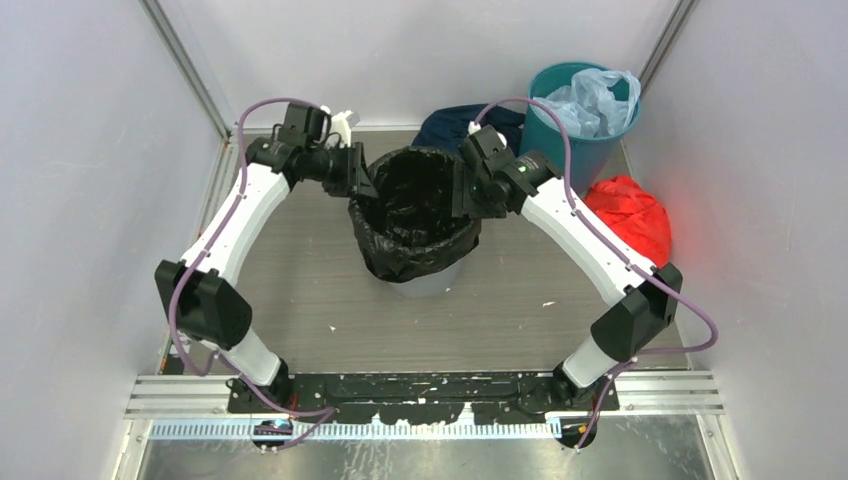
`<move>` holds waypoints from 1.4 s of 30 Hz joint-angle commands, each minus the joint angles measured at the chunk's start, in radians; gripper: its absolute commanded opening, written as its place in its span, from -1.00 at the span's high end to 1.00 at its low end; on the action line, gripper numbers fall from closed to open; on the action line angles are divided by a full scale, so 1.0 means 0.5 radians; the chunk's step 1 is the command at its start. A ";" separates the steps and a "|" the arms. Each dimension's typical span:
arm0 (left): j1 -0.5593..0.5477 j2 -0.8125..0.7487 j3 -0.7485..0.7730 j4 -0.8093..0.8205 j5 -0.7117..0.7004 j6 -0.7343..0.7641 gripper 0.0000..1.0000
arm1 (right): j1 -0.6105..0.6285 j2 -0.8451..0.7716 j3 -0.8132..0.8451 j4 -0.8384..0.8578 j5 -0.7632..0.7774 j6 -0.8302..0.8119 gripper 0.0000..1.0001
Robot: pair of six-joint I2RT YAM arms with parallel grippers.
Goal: Put the trash bags into the trash bin
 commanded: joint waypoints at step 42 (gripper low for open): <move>-0.014 -0.557 -0.652 0.413 -0.058 -0.299 -0.23 | -0.082 -0.207 0.105 -0.086 -0.120 0.067 -0.56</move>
